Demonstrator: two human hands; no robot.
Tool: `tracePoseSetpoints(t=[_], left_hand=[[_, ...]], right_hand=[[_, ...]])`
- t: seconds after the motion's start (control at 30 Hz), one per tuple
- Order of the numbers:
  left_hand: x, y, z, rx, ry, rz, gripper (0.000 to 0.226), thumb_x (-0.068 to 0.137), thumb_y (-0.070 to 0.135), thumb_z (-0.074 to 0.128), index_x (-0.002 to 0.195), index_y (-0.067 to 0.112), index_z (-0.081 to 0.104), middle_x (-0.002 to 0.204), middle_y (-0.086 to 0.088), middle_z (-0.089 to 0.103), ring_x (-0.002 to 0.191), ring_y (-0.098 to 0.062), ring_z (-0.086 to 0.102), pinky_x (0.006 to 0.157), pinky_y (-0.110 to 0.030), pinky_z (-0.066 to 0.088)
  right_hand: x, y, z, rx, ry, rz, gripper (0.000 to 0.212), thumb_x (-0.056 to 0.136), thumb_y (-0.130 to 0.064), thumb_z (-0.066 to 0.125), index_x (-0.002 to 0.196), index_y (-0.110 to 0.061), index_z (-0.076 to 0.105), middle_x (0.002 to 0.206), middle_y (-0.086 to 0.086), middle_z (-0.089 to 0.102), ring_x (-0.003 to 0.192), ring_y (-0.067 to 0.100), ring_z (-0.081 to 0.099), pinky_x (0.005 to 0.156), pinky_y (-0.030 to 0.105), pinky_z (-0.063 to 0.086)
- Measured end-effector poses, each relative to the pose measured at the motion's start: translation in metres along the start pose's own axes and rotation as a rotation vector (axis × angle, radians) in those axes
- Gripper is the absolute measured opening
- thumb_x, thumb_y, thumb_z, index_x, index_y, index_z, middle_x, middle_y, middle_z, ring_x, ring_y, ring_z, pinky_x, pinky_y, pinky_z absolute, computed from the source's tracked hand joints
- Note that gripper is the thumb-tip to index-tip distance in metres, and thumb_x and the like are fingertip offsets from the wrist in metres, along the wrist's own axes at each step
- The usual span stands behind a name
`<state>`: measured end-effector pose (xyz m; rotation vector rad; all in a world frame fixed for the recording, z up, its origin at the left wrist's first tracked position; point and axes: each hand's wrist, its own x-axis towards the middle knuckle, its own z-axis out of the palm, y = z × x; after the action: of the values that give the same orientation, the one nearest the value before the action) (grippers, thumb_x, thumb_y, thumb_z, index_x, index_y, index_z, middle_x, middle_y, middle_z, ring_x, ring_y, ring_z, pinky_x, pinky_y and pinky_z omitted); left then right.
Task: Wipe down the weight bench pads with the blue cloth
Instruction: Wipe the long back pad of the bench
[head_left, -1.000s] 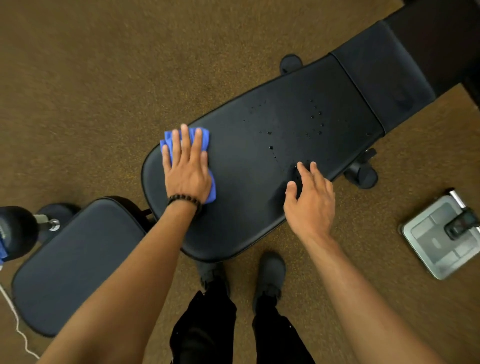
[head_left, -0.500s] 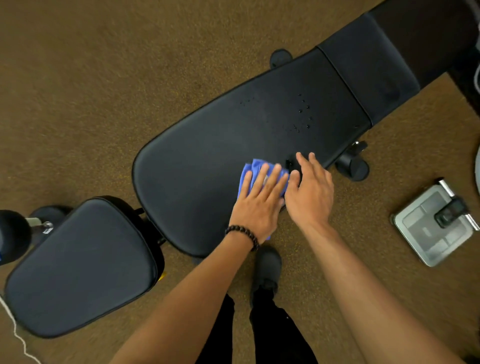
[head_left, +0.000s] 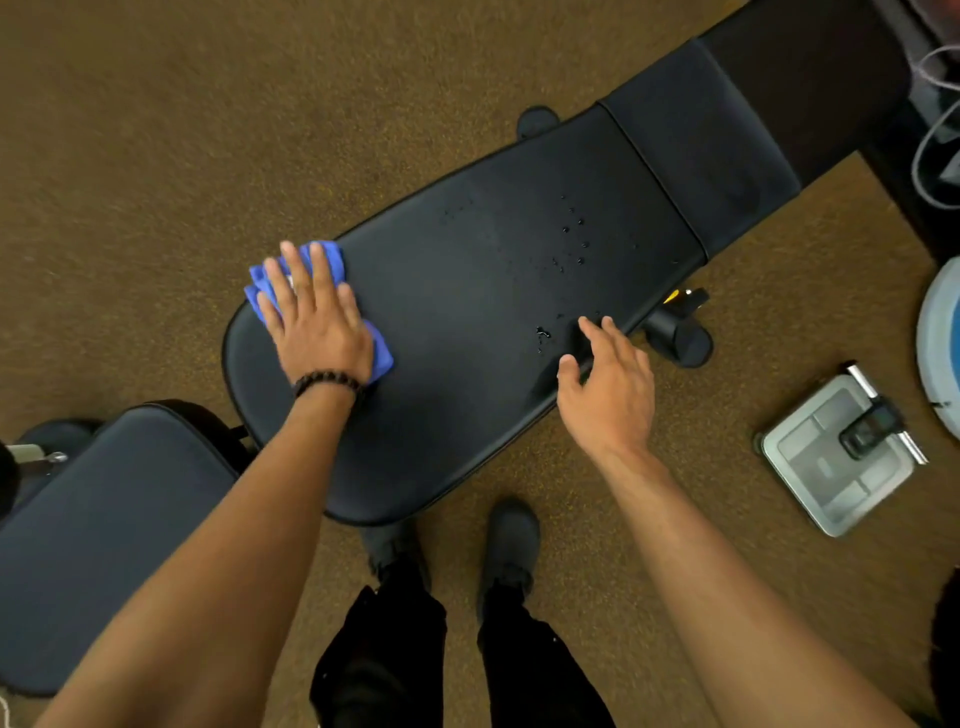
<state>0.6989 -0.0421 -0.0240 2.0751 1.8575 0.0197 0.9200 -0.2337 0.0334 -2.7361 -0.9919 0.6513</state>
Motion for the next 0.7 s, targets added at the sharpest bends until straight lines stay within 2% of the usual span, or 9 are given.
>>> tracePoseSetpoints(t=[0.07, 0.1, 0.17, 0.3, 0.43, 0.5, 0.57, 0.7], left_hand=[[0.017, 0.047, 0.01, -0.03, 0.012, -0.126, 0.061, 0.107, 0.041, 0.021, 0.164, 0.019, 0.014, 0.173, -0.006, 0.004, 0.159, -0.031, -0.001, 0.127, -0.054, 0.001], [0.02, 0.073, 0.017, -0.032, 0.003, -0.126, 0.062, 0.107, 0.042, 0.022, 0.164, 0.019, 0.013, 0.173, -0.006, 0.003, 0.159, -0.032, -0.002, 0.127, -0.055, 0.001], [0.009, 0.12, 0.031, -0.011, -0.03, -0.006, 0.066, 0.107, 0.045, 0.025, 0.165, 0.019, 0.01, 0.173, -0.007, 0.002, 0.159, -0.031, -0.002, 0.127, -0.056, 0.001], [-0.059, 0.171, 0.058, 0.064, -0.098, 0.38, 0.067, 0.108, 0.051, 0.02, 0.165, 0.02, 0.003, 0.173, -0.004, -0.002, 0.159, -0.027, -0.003, 0.128, -0.053, 0.004], [-0.114, 0.139, 0.067, 0.132, -0.184, 0.733, 0.066, 0.109, 0.051, 0.028, 0.165, 0.025, 0.006, 0.173, 0.002, -0.001, 0.16, -0.022, -0.004, 0.129, -0.051, 0.006], [-0.124, 0.105, 0.06, 0.151, -0.2, 0.836, 0.065, 0.109, 0.05, 0.034, 0.165, 0.028, 0.01, 0.173, 0.004, 0.002, 0.16, -0.021, -0.003, 0.129, -0.05, 0.008], [-0.123, 0.067, 0.051, 0.155, -0.188, 0.841, 0.062, 0.109, 0.047, 0.036, 0.164, 0.029, 0.014, 0.172, 0.005, 0.007, 0.16, -0.02, 0.002, 0.128, -0.05, 0.012], [-0.098, 0.013, 0.027, 0.147, -0.119, 0.63, 0.06, 0.106, 0.042, 0.034, 0.163, 0.028, 0.022, 0.171, 0.003, 0.015, 0.159, -0.02, 0.011, 0.125, -0.052, 0.02]], right_hand=[[0.002, 0.006, -0.004, 0.02, 0.015, 0.01, 0.055, 0.102, -0.04, 0.052, 0.154, -0.027, 0.042, 0.163, 0.0, 0.035, 0.146, 0.022, 0.033, 0.119, 0.039, 0.026], [0.003, 0.009, -0.005, 0.028, 0.022, 0.01, 0.054, 0.102, -0.041, 0.052, 0.153, -0.027, 0.043, 0.163, 0.0, 0.036, 0.146, 0.022, 0.034, 0.119, 0.038, 0.026], [0.006, 0.017, -0.007, 0.041, 0.027, 0.004, 0.054, 0.101, -0.041, 0.052, 0.153, -0.027, 0.043, 0.162, 0.0, 0.038, 0.146, 0.021, 0.035, 0.118, 0.037, 0.026], [0.012, 0.033, -0.013, 0.079, 0.052, 0.0, 0.052, 0.101, -0.036, 0.054, 0.151, -0.026, 0.046, 0.159, 0.001, 0.043, 0.144, 0.021, 0.039, 0.118, 0.039, 0.028], [0.017, 0.044, -0.026, 0.116, 0.055, 0.013, 0.051, 0.101, -0.031, 0.055, 0.151, -0.025, 0.046, 0.159, 0.001, 0.043, 0.145, 0.023, 0.039, 0.12, 0.042, 0.031], [0.02, 0.049, -0.032, 0.108, 0.033, -0.004, 0.052, 0.102, -0.032, 0.055, 0.152, -0.027, 0.044, 0.16, 0.0, 0.041, 0.147, 0.022, 0.036, 0.12, 0.038, 0.027], [0.023, 0.052, -0.037, 0.098, 0.003, -0.019, 0.054, 0.102, -0.034, 0.055, 0.154, -0.028, 0.041, 0.161, -0.001, 0.039, 0.149, 0.02, 0.034, 0.119, 0.033, 0.022], [0.027, 0.052, -0.042, 0.091, -0.025, -0.062, 0.056, 0.102, -0.035, 0.056, 0.154, -0.029, 0.039, 0.162, -0.001, 0.037, 0.148, 0.02, 0.033, 0.116, 0.028, 0.021]])
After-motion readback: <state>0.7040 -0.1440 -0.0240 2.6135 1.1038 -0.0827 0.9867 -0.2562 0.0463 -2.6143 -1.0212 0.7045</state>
